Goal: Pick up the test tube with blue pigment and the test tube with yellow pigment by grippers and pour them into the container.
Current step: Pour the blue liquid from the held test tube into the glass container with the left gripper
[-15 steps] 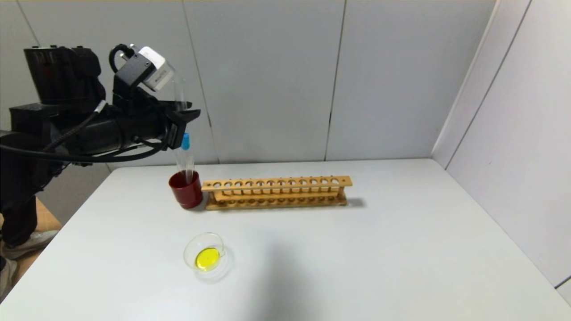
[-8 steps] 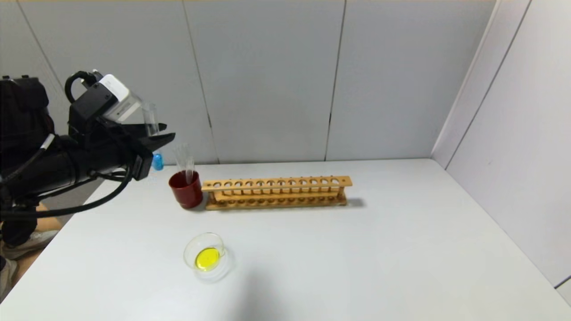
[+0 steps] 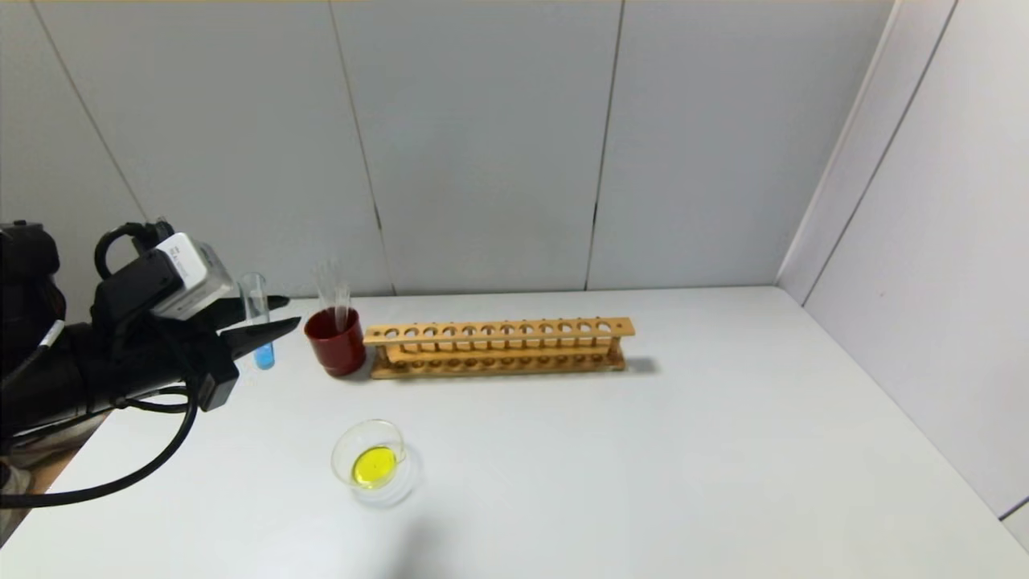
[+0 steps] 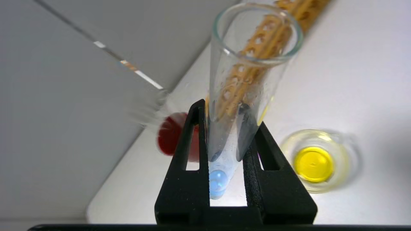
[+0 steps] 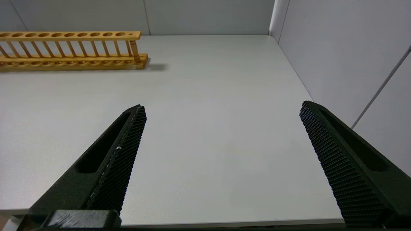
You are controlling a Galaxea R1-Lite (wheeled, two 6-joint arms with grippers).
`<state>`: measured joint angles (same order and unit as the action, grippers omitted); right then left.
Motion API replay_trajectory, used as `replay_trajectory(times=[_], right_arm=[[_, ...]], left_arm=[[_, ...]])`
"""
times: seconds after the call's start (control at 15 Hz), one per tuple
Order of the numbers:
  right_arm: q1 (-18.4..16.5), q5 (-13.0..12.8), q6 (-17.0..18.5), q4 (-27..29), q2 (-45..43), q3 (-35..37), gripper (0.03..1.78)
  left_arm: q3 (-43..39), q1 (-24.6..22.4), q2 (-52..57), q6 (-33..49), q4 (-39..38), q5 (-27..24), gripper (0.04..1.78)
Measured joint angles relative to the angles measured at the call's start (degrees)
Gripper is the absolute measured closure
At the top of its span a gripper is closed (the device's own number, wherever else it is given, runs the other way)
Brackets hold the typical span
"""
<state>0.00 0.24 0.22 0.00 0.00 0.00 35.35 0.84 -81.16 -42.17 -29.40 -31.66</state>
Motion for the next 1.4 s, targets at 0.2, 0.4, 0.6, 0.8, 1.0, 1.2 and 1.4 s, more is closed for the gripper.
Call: replay_trajectory(times=[0.2, 0.4, 0.6, 0.8, 1.0, 1.2, 1.4], right_arm=[[0.00, 0.00, 0.00, 0.00, 0.00, 0.00, 0.06], [0.00, 0.00, 0.02, 0.00, 0.00, 0.00, 0.06], [0.00, 0.00, 0.02, 0.00, 0.00, 0.00, 0.06], [0.00, 0.00, 0.02, 0.00, 0.00, 0.00, 0.06], [0.00, -0.02, 0.02, 0.00, 0.00, 0.00, 0.06], [0.00, -0.02, 0.02, 0.00, 0.00, 0.00, 0.06], [0.00, 0.00, 0.00, 0.00, 0.00, 0.00, 0.06]], left_arm=[[0.06, -0.63, -3.69, -2.16, 1.84, -1.83, 1.48], [1.35, -1.28, -6.95, -4.13, 2.39, -1.80, 1.48], [4.67, -3.49, -9.76, -10.09, 3.04, -1.58, 1.48], [7.29, -6.85, -13.07, -21.88, 2.84, -3.28, 1.48], [7.39, -7.36, -14.03, -27.82, 3.06, -4.39, 1.48], [5.57, -7.53, -13.92, -32.04, 3.12, -4.39, 1.48], [4.72, -7.53, -13.96, -38.18, 2.65, -3.95, 1.48]])
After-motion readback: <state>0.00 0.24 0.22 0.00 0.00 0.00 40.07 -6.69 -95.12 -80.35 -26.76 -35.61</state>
